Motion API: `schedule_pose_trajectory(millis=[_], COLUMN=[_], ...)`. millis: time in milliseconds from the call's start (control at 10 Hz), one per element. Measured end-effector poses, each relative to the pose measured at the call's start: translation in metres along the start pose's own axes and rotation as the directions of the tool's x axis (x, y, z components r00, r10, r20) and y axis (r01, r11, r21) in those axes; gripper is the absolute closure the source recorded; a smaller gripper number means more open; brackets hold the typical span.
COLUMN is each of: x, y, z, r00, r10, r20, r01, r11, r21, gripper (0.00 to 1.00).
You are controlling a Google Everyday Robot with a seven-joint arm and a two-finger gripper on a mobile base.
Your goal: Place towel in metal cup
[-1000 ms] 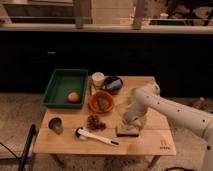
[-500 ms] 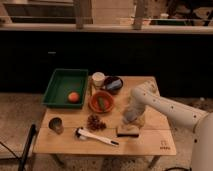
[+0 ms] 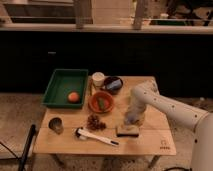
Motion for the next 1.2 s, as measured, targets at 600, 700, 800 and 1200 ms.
schedule_pose_trajectory(millis=[600,700,800,1200], x=[-0.001,0.003,0.002,-0.004], y=[0.005,0.011,0.011,0.012], z=[-0.015,-0.035,-0.050,-0.120], r00=[1.000,0.999,0.999,0.997], r10=[0.013,0.033,0.044,0.060], r20=[-0.006,-0.011,-0.005,0.049], r01=[-0.012,-0.033,-0.044,-0.068], r11=[1.000,0.998,0.996,0.983], r21=[0.026,0.056,0.076,0.170], gripper=[1.00,1.00,1.00,1.00])
